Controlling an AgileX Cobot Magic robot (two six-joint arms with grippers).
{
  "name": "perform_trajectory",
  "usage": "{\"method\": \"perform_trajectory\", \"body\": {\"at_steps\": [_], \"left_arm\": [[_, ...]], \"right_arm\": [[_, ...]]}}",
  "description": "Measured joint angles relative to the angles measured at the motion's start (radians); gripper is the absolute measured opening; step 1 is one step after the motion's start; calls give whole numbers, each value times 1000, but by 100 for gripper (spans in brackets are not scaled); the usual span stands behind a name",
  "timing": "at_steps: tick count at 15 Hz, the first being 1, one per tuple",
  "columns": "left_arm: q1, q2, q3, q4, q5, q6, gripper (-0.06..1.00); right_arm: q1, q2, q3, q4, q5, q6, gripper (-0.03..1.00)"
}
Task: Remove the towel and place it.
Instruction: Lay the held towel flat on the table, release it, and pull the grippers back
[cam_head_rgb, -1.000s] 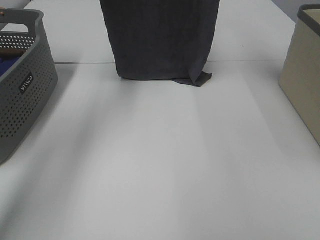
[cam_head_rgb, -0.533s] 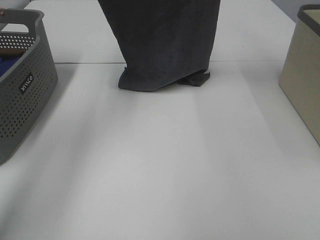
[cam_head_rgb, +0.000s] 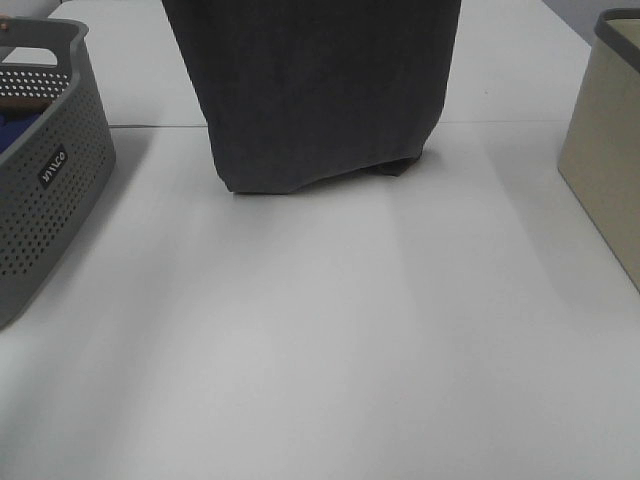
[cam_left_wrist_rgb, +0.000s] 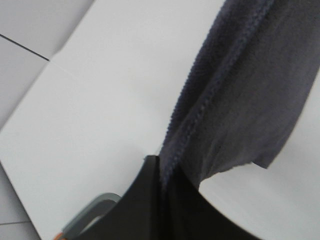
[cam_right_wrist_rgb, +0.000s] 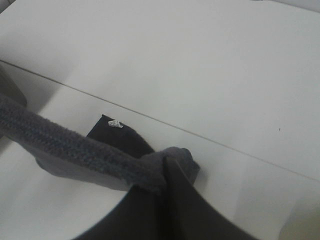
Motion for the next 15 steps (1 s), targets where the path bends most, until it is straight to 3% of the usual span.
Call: {"method": "perform_trajectory", "body": {"at_steps": [5, 15], "left_arm": [[0, -243, 474, -89, -10, -17, 0], [-3, -515, 969, -339, -23, -10, 0]], "right_arm": [[7, -162, 305, 80, 14, 5, 1], [8, -659, 1018, 109, 3, 34, 1]]}}
